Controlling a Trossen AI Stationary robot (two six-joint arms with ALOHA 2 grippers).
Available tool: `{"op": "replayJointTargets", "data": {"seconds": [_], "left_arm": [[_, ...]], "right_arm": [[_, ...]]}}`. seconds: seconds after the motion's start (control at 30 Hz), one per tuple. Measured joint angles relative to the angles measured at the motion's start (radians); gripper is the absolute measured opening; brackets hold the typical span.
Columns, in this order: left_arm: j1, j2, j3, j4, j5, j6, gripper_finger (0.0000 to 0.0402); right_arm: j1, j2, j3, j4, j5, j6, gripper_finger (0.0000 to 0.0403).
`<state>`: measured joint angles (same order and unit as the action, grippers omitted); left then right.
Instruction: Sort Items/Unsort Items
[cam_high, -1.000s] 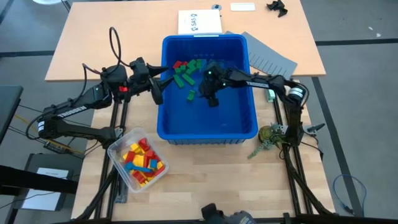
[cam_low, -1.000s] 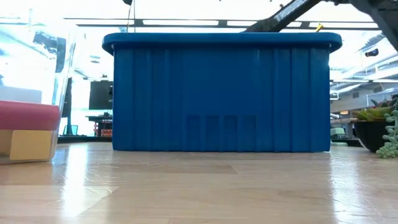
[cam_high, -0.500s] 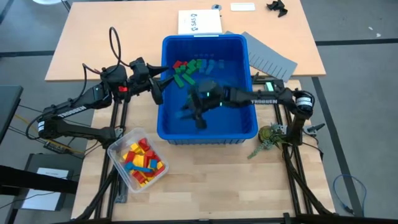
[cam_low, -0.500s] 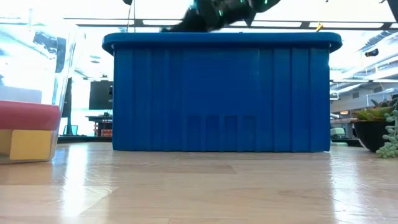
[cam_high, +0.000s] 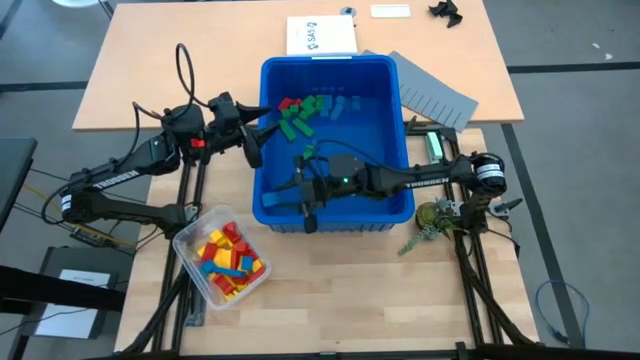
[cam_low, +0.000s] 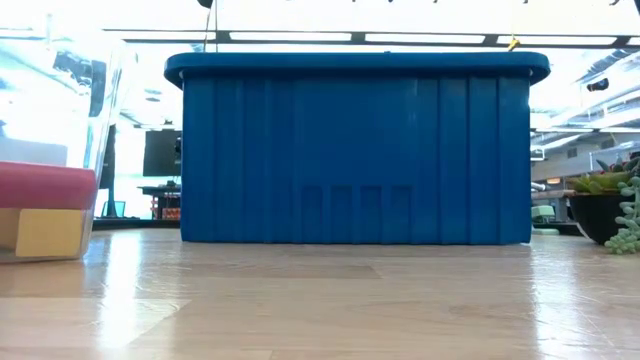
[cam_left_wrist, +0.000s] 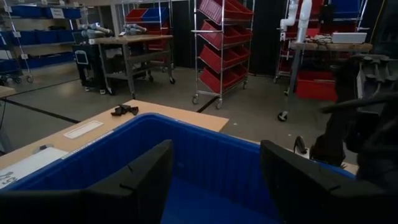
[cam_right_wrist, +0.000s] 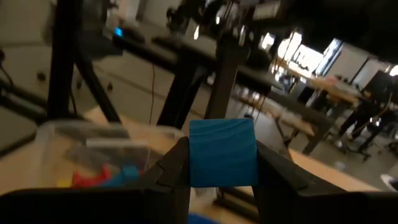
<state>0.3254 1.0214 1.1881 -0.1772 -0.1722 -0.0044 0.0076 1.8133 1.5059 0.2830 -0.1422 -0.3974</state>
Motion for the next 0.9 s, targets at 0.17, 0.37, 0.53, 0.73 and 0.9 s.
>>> {"op": "replayJointTargets", "data": {"seconds": [0.17,0.37,0.53,0.73,0.9], "left_arm": [[0.000,0.000,0.000,0.000,0.000,0.000,0.0248],[0.000,0.000,0.000,0.000,0.000,0.000,0.0248],[0.000,0.000,0.000,0.000,0.000,0.027,0.0248],[0.000,0.000,0.000,0.000,0.000,0.029,0.0248],[0.000,0.000,0.000,0.004,0.000,0.030,0.0248]], "right_arm": [[0.026,0.001,0.000,0.061,-0.004,0.037,0.0127],[0.038,0.001,0.000,0.102,0.037,0.065,0.0127],[0.038,0.002,0.000,0.121,0.045,0.183,0.0127],[0.038,0.004,0.000,0.170,0.045,0.266,0.0127],[0.036,0.125,0.133,0.110,-0.015,0.334,0.0127]]}}
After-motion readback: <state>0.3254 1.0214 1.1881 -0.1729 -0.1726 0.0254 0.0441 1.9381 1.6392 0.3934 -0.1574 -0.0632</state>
